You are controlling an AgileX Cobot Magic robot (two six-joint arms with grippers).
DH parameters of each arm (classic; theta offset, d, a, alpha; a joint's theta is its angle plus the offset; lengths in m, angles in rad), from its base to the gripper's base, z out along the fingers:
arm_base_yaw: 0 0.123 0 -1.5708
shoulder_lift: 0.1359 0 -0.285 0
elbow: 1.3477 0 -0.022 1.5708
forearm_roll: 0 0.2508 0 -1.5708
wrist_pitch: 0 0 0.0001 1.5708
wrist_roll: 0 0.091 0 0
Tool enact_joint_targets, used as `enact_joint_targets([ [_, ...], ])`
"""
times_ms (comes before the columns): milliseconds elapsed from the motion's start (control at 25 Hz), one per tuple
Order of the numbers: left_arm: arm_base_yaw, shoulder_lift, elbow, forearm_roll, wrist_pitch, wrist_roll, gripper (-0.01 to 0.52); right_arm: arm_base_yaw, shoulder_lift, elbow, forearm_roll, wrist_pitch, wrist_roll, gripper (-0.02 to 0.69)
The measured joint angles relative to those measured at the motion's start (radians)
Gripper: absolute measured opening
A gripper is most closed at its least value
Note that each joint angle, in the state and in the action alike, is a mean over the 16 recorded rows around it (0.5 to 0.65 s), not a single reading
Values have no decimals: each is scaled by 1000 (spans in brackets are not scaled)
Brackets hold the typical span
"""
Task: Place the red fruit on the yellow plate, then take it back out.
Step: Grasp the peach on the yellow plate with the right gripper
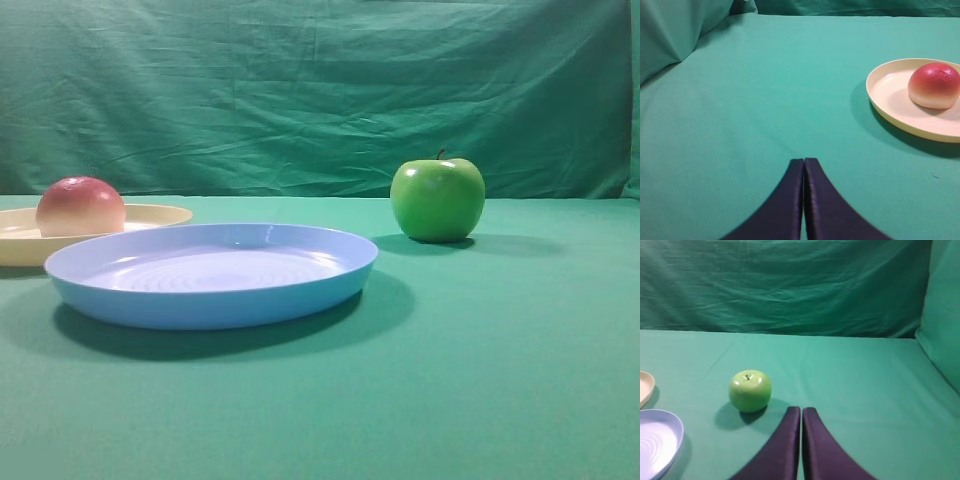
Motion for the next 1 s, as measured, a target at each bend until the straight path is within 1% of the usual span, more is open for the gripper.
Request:
enact_joint_targets([
  [240,0,0,0,0,0,0,0,-8,-15,86,-2,-20,2,0],
  [480,0,0,0,0,0,0,0,-9,-15,121,5,-42,4,0],
  [760,0,0,0,0,0,0,0,-9,-15,118,62,-91,5,0],
  [1000,0,0,0,0,0,0,0,-9,30,39,118,-117,2,0],
])
